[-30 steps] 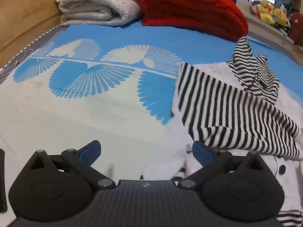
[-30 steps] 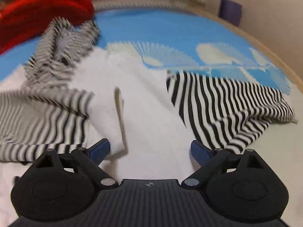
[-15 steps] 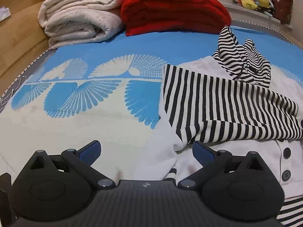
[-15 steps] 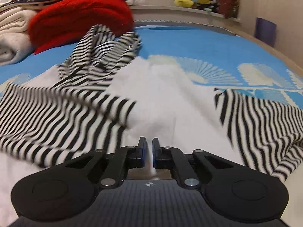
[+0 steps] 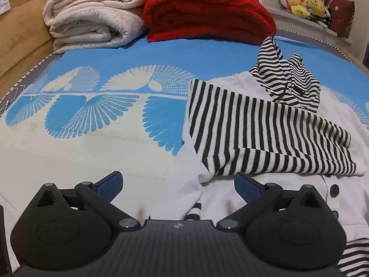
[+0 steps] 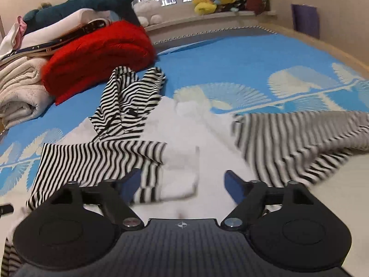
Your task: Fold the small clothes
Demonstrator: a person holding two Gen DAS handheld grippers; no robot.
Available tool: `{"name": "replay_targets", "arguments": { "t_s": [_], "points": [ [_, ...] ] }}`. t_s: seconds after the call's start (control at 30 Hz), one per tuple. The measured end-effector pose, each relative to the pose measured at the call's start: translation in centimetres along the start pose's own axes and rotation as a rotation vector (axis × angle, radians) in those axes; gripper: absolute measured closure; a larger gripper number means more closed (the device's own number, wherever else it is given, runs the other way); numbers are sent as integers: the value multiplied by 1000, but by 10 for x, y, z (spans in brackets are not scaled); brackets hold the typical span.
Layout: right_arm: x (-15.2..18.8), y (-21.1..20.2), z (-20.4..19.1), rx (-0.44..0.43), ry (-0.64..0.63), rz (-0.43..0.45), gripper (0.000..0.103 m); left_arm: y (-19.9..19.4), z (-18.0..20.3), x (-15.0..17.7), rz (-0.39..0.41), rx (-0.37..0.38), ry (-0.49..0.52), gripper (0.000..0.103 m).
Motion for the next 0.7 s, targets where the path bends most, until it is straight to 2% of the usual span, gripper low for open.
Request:
{"name": "replay_targets", "arguments": {
  "t_s": [0.1,0.17,0.33,0.43,0.57,0.7],
  "points": [
    [18,-11,31,53,37,-8,19,2,2,4,-14,8,3,0],
    [24,-10,62,111,112,-22,19,5,2,8,-35,19,-2,0],
    [21,1,129,167,294,-21,21,16,4,17,-78,26,-4,0],
    [17,5,169,158,436,-6,21,23,8,20,-88,-3,13,0],
    [8,6,222,121,651,67,21,32,11,21,-102,-32,30,0],
    [1,7,277,148,839,139,21,42,11,21,-125,-38,23,0]
  ]
}}
Point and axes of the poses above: each gripper's, at about its wrist camera, not at the fingertips, and y roughly the way its jaws point, z to its right, x to its underside, the point moved 7 cm from there along y, roughly the way its jaws point, and after that the axes turned 10 degrees about -z, right-handed, at the moved point
